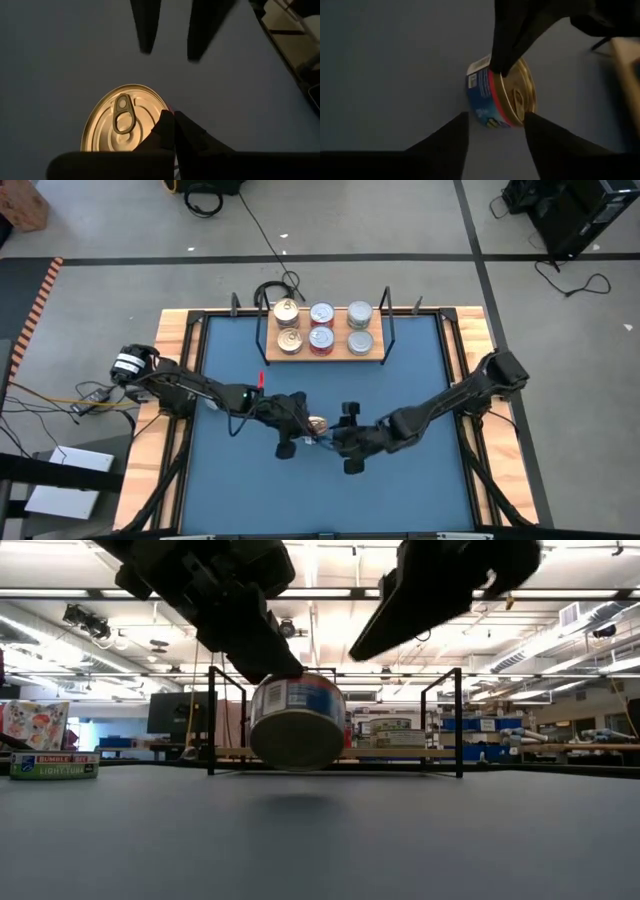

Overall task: Stack canned seafood by type on shelf
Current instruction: Stack the blue tuna can on top of the other blue tuna can on the shelf

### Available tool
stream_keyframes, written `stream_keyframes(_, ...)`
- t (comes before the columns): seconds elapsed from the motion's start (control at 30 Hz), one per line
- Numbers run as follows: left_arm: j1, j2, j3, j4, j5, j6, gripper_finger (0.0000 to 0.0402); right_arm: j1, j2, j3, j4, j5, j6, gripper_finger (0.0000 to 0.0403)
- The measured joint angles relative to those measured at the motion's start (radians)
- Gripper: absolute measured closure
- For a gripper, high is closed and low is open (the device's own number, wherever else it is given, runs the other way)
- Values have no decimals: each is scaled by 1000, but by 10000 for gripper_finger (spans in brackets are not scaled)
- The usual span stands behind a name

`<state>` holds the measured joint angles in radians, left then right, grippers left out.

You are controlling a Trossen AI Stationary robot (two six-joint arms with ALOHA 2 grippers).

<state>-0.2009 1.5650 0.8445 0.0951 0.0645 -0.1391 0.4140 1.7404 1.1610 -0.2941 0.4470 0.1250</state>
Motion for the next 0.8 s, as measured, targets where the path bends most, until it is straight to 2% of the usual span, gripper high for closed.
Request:
stream_keyframes(0.2,7,-3,0,20,1,-19,401,56,61,0,70,211,-65,135)
stream_keyframes(0.43,18,-3,0,44,-1,-30,401,77,91,0,108,293,-104,70)
stream_keyframes(0.6,25,-20,1,45,-3,-30,401,77,117,-1,122,335,-176,52)
stream_keyframes(0.7,26,-31,1,43,-5,-30,401,77,125,-1,139,379,-216,54)
stream_keyframes(0.8,26,-48,1,38,-15,-29,401,70,138,0,159,367,-251,63)
